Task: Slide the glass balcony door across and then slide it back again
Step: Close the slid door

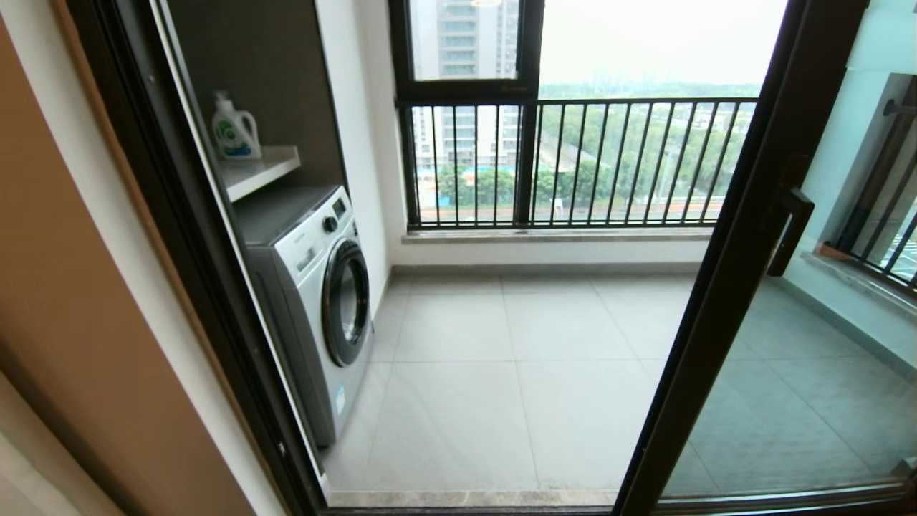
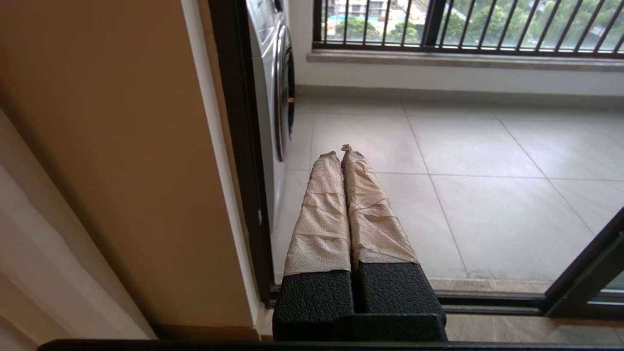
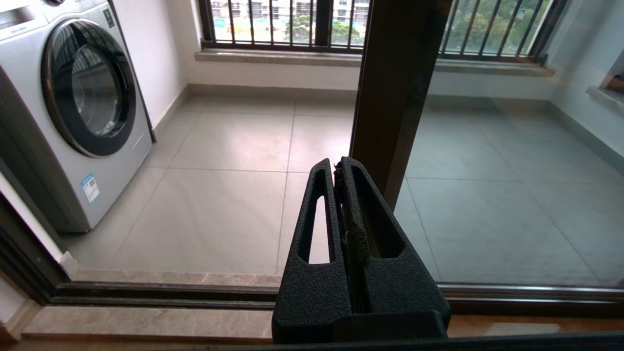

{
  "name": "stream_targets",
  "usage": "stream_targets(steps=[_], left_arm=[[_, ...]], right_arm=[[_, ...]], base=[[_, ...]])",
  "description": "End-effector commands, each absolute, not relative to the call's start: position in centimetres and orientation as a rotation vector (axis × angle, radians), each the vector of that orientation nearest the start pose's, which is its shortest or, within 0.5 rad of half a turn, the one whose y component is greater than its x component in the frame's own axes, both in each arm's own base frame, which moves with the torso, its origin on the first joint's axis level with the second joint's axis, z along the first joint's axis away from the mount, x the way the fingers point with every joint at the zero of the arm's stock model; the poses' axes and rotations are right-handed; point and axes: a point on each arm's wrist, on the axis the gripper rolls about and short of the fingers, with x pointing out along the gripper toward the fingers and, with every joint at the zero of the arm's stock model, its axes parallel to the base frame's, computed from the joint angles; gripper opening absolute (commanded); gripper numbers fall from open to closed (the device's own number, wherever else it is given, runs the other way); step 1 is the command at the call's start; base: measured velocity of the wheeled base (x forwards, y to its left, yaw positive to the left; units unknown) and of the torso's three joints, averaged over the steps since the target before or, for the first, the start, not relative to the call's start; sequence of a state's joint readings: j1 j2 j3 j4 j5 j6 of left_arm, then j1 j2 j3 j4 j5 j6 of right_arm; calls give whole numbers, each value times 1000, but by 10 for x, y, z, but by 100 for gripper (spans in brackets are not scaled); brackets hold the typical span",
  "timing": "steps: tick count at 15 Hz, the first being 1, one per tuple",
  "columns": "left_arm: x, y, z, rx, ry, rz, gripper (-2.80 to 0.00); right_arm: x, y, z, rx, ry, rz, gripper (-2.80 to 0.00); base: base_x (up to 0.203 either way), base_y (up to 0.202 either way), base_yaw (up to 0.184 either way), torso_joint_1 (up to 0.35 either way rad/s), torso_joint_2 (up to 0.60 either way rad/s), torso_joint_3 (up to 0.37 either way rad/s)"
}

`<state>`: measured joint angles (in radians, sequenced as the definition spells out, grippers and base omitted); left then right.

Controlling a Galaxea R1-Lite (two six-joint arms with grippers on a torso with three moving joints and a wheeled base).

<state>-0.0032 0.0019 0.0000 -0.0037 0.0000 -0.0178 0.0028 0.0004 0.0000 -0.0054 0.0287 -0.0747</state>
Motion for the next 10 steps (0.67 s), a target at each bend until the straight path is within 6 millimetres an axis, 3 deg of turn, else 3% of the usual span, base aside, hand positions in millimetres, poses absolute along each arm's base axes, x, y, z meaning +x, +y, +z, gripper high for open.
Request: stream_targets(steps=[1,10], left_arm=[[-23,0,76,-18,-3,-3,-280],[-23,0,76,-18,-3,-3,-280]], right_arm=[[-22,0,74,-50,-1,25,-280],[-23,0,74,-23,3,0,-280]], base=[[0,0,0,0,0,0],[0,0,0,0,0,0]])
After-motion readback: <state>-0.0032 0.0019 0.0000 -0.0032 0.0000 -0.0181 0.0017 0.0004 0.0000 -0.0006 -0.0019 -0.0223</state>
